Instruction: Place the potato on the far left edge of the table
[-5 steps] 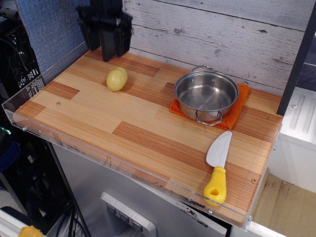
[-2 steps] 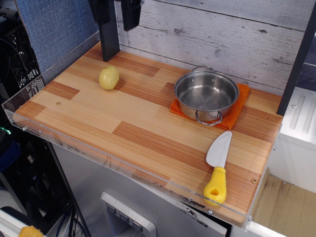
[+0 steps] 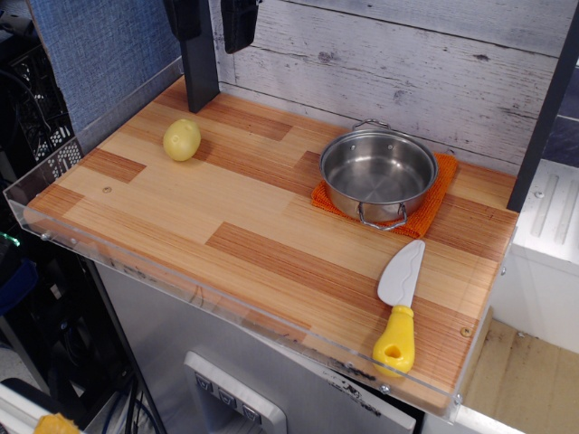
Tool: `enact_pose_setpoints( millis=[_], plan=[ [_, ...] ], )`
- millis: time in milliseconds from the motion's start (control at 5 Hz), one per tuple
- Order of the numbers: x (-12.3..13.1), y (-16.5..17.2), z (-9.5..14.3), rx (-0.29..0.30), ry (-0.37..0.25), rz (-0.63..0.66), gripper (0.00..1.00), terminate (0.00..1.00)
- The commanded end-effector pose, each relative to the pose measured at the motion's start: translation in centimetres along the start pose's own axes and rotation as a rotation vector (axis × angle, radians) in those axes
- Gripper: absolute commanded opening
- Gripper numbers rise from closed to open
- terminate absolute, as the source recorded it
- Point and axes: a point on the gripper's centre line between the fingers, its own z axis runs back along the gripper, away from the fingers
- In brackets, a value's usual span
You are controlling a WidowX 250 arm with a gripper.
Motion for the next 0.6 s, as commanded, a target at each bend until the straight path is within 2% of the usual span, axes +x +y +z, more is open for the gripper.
enact_pose_setpoints(
  millis=[0, 200, 400],
  plan=[
    [-0.66, -0.06, 2.90, 0.029, -0.066, 0.000, 1.00, 0.00],
    [-0.66, -0.06, 2.90, 0.029, -0.066, 0.000, 1.00, 0.00],
    [-0.66, -0.06, 2.90, 0.029, -0.066, 0.000, 1.00, 1.00]
  ],
)
